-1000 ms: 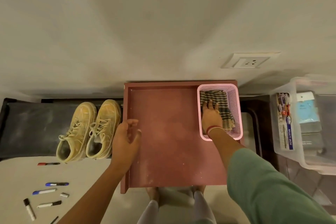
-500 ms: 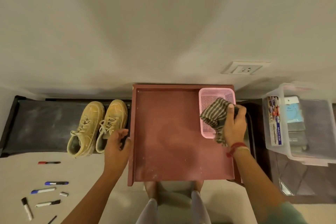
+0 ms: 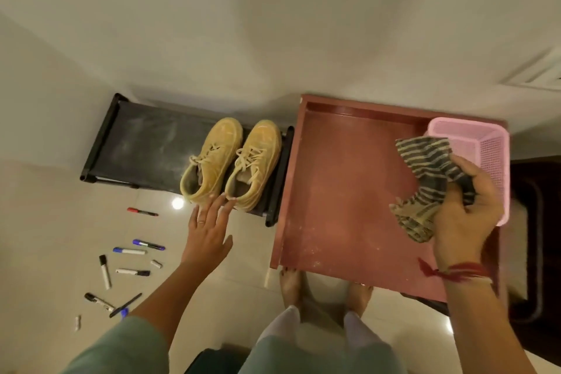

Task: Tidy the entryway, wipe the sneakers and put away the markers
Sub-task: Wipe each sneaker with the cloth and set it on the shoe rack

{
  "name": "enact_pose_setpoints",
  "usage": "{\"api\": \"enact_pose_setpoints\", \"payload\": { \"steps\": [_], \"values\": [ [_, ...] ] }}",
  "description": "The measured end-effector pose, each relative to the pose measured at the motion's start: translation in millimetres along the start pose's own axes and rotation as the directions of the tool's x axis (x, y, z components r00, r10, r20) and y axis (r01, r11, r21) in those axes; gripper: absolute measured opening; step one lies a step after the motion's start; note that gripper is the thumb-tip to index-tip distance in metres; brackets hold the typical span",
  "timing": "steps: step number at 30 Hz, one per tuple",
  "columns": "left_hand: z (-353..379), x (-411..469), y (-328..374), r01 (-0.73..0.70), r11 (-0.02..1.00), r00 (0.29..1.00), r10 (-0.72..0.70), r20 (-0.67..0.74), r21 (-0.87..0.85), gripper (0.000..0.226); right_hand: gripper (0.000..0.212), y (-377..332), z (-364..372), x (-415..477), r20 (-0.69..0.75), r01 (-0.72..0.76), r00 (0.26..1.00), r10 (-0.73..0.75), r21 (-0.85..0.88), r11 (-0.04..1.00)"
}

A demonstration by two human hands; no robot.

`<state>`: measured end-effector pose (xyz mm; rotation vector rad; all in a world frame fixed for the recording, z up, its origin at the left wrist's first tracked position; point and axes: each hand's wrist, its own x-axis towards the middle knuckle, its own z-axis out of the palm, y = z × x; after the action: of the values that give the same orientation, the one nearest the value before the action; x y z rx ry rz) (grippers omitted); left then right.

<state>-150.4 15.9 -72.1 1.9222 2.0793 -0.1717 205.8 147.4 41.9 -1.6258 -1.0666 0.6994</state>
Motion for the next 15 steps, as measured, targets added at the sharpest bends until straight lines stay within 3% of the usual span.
{"api": "enact_pose_setpoints", "payload": {
  "steps": [4, 8, 10, 12, 15],
  "values": [
    [36.3, 15.4, -19.1, -0.062, 0.992, 0.998, 0.064, -0.016, 0.11, 0.12, 0.049, 18.8, 26.5, -34.6, 0.121, 0.036, 0.991, -0.047, 0.094, 0.995],
    [79.2, 42.3, -22.7, -0.082, 0.989, 0.948, 0.116, -0.297, 0.126, 0.131, 0.052, 67.7, 56.6, -66.5, 0.188, 0.184, 0.961, -0.202, 0.11, 0.977],
    [95.1, 49.9, -23.0, -0.06, 0.99, 0.899, 0.108, -0.424, 0.126, 0.127, 0.05, 90.8, 65.4, -80.8, 0.21, 0.285, 0.932, -0.295, 0.08, 0.955],
    [105.4, 57.1, -24.3, -0.023, 0.989, 0.846, 0.096, -0.524, 0.145, 0.11, 0.048, 112.9, 66.0, -92.3, 0.239, 0.438, 0.872, -0.427, 0.008, 0.899],
    [107.6, 62.3, -22.4, 0.02, 0.984, 0.796, 0.092, -0.598, 0.179, 0.075, 0.048, 140.0, 56.4, -103.2, 0.352, 0.727, 0.671, -0.653, -0.138, 0.672]
  ]
}}
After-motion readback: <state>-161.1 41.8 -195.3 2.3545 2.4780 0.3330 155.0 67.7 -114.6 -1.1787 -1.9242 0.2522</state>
